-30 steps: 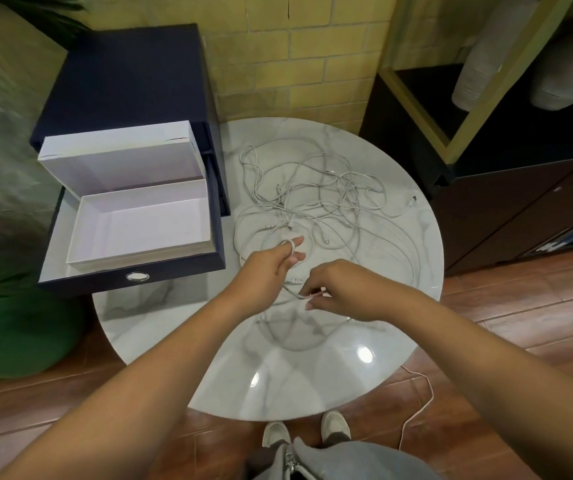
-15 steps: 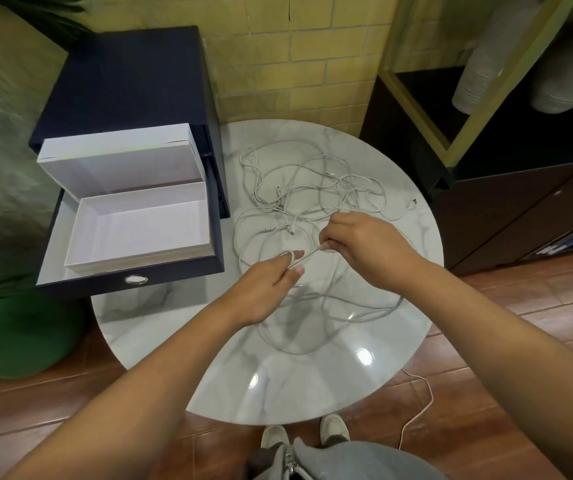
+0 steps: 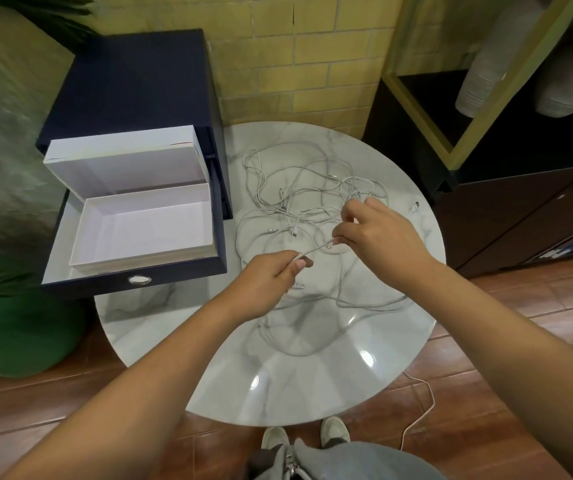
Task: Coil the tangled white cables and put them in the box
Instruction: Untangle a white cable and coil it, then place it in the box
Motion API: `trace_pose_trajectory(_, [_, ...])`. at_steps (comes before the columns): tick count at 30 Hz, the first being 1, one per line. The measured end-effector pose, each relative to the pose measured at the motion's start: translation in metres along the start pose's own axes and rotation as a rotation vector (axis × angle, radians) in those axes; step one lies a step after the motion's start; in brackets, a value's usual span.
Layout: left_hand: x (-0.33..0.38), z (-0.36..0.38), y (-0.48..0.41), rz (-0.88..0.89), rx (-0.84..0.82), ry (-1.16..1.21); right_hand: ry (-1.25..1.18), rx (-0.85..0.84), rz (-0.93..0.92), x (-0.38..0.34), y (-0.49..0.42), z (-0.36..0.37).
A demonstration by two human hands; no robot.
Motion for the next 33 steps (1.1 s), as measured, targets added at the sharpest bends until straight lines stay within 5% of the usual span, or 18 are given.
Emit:
trace_pose_trajectory(6, [0.011, -0.004, 0.000, 0.008, 0.131, -0.022, -0.148, 0.012, 0.038, -0.004, -0.002, 0.005])
trace_pose_trajectory(12, [0.017, -0.004, 0.004, 0.034, 0.161, 0.164, -0.369, -0.126, 0.132, -0.005, -0.003, 0.003])
trace_pose_trajectory(17, [0.037, -0.005, 0.007, 0.104, 0.143, 0.347, -0.490, -0.069, 0.309, -0.001, -0.003, 0.006])
trace_pose_trajectory(22, [0.045, -0.009, 0.008, 0.083, 0.170, 0.515, -0.851, -0.058, 0.347, 0.004, 0.001, 0.014])
trace_pose_trajectory(33, [0.056, -0.010, 0.003, 0.143, 0.049, 0.755, -0.779, -0.190, 0.421, -0.002, 0.004, 0.035])
Point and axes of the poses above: each hand's wrist, its own y-axis away from the middle knuckle, its own z-axis out of the palm, x = y × z, the point moved 2 cm from there along -y, towards the middle knuckle, and after that the axes turned 10 degrees about -x, right-handed, at the moved point
